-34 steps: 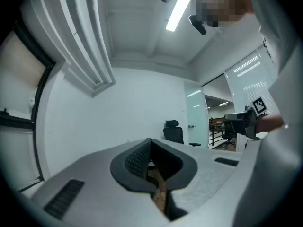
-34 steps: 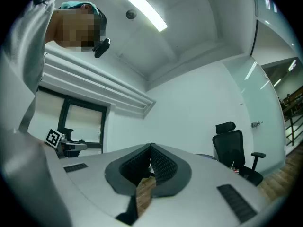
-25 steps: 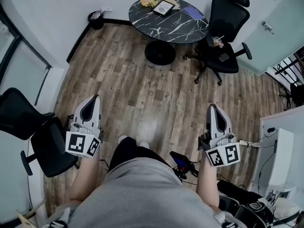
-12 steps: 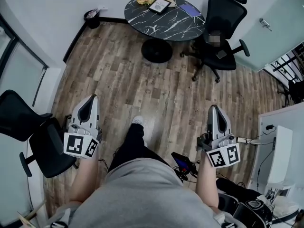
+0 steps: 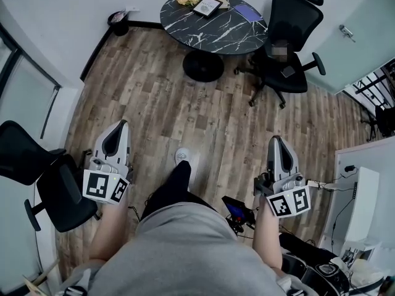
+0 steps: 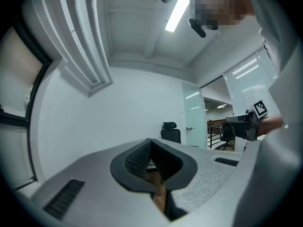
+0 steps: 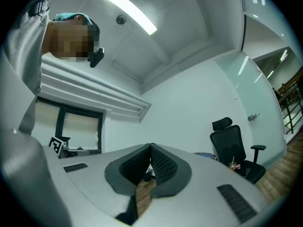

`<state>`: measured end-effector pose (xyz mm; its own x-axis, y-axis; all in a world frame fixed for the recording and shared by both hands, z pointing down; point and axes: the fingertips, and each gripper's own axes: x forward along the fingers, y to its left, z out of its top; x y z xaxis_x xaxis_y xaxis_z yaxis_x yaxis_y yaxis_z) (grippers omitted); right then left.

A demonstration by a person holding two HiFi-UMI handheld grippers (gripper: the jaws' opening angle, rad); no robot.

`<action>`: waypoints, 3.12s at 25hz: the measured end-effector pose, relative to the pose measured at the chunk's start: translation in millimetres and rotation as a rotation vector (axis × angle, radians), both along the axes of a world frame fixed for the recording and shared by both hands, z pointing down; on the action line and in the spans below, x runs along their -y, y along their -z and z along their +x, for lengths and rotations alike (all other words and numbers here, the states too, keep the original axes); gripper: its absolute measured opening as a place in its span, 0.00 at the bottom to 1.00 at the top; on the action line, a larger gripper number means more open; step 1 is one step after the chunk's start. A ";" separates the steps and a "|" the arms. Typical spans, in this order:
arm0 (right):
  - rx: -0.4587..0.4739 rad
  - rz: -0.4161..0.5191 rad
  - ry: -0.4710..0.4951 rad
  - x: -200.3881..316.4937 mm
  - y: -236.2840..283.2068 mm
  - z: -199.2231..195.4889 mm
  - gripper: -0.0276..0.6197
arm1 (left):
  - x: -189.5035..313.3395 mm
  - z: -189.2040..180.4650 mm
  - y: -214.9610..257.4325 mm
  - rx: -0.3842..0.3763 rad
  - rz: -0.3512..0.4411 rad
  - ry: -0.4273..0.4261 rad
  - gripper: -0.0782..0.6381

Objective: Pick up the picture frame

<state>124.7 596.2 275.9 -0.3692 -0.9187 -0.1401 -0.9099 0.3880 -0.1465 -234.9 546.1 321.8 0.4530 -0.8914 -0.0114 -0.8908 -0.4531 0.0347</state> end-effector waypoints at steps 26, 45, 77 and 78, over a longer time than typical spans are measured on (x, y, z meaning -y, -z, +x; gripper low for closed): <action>-0.015 -0.036 -0.062 151.3 5.6 49.9 0.08 | 171.5 54.5 -1.0 -0.030 -0.003 -0.064 0.12; -0.089 -0.014 -0.033 260.8 15.3 49.2 0.08 | 265.1 52.2 1.9 -0.030 0.016 -0.038 0.12; -0.005 -0.017 0.005 292.0 7.6 25.1 0.08 | 284.1 27.3 -13.6 -0.003 -0.009 -0.001 0.12; -0.006 -0.015 0.012 296.8 8.7 24.0 0.08 | 286.7 27.4 -12.8 -0.004 -0.007 0.002 0.12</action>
